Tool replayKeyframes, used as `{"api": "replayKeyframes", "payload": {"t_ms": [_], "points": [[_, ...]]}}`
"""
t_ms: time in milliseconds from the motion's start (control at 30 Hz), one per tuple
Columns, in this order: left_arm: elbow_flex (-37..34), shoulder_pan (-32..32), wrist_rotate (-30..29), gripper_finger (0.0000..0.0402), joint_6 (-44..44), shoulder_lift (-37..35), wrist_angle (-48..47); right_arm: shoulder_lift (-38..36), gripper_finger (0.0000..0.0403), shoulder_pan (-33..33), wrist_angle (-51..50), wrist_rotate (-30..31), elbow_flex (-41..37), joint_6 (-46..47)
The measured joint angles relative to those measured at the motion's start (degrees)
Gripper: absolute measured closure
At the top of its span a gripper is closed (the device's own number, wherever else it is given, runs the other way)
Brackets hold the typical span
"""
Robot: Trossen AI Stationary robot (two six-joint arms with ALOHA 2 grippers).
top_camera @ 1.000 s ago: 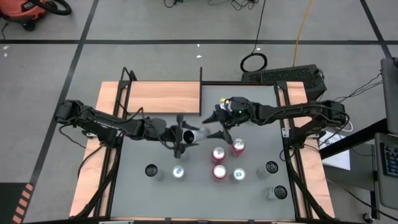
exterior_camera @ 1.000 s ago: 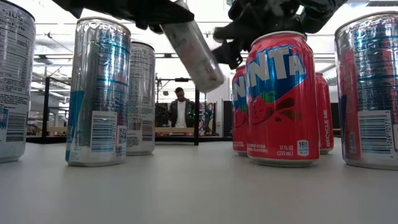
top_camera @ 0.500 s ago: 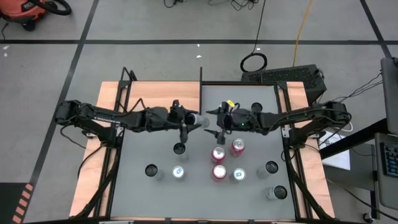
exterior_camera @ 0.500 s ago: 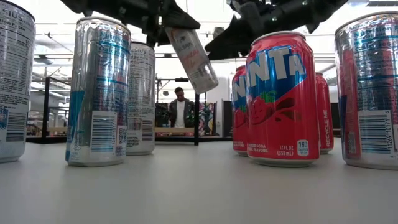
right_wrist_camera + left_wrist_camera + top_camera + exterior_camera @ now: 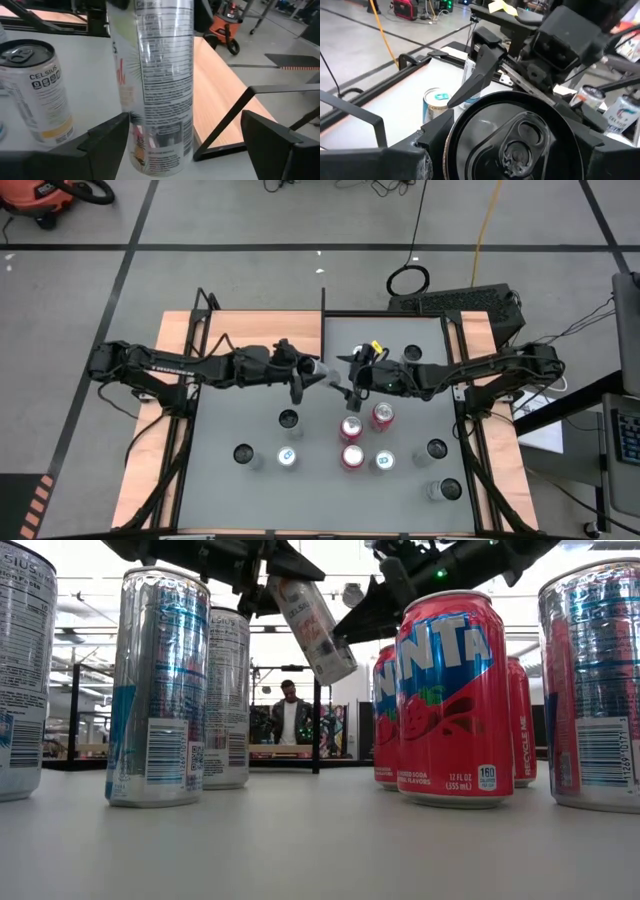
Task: Place canned beverage on shelf
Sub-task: Put the top left white-yellow soda can on the shelf
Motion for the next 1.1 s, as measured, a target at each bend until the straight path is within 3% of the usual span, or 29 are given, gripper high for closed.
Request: {"api": "replayKeyframes", "payload": {"t_ms": [400,867,1100], "points": [[0.02,-0.59,1.54,0.0148,-1.6,-0.07,4.47,4.29,0.009,0.02,-0.03,-2.94,-0.04,2.58],[0.02,-1.07,0.78,0.0148,-3.09,-0.07,4.16,5.16,0.0208,0.06,2.11,-3.38,-0.09,2.58],[0.02,-1.09,0.81,0.0148,-2.96,-0.07,4.03,5.16,0.0215,0.06,2.11,-3.2,-0.09,2.46]]}}
